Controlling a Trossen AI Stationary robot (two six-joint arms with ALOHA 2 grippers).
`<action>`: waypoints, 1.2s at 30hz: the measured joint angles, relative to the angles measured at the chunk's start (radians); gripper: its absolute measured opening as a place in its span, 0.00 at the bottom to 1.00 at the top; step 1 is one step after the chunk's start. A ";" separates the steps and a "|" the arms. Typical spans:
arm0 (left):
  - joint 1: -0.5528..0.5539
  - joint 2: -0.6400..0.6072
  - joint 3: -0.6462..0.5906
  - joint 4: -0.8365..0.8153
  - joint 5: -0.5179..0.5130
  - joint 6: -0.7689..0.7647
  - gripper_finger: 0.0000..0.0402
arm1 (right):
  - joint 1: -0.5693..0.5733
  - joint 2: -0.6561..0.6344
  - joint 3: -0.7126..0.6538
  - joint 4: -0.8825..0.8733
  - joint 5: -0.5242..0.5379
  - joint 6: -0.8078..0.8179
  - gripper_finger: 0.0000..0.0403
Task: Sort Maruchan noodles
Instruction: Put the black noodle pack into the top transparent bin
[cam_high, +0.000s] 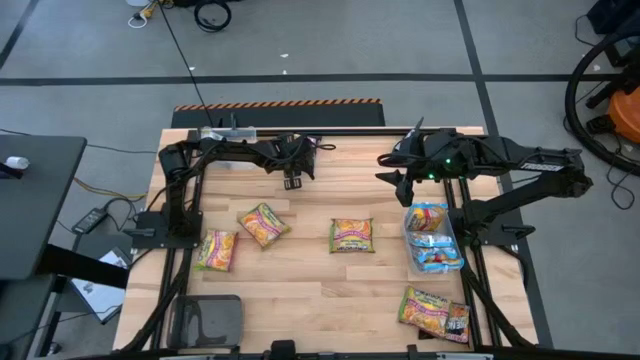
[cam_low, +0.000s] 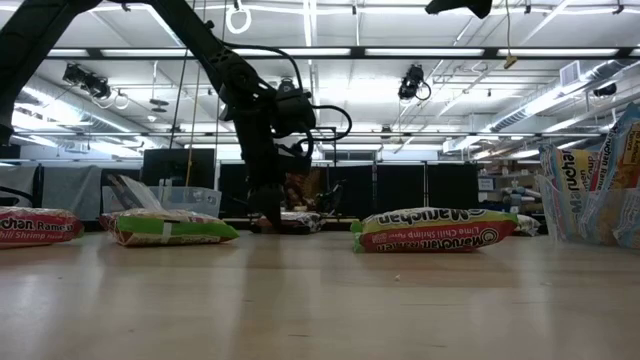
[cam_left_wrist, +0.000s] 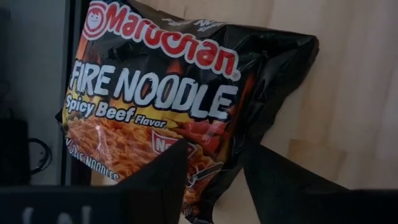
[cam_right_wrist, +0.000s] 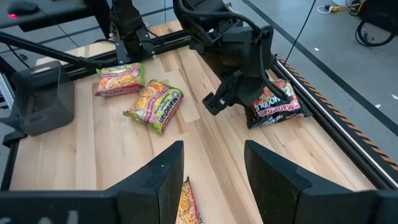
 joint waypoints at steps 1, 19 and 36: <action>-0.001 0.000 0.000 0.002 -0.003 -0.001 0.36 | 0.000 0.000 0.000 -0.001 0.000 0.000 0.43; 0.018 -0.189 0.183 -0.364 0.167 -0.425 0.01 | 0.000 -0.003 0.000 0.037 0.000 -0.083 0.43; 0.445 -0.612 0.176 -0.794 0.260 -0.802 0.00 | 0.001 -0.003 0.000 0.031 -0.082 -0.132 0.43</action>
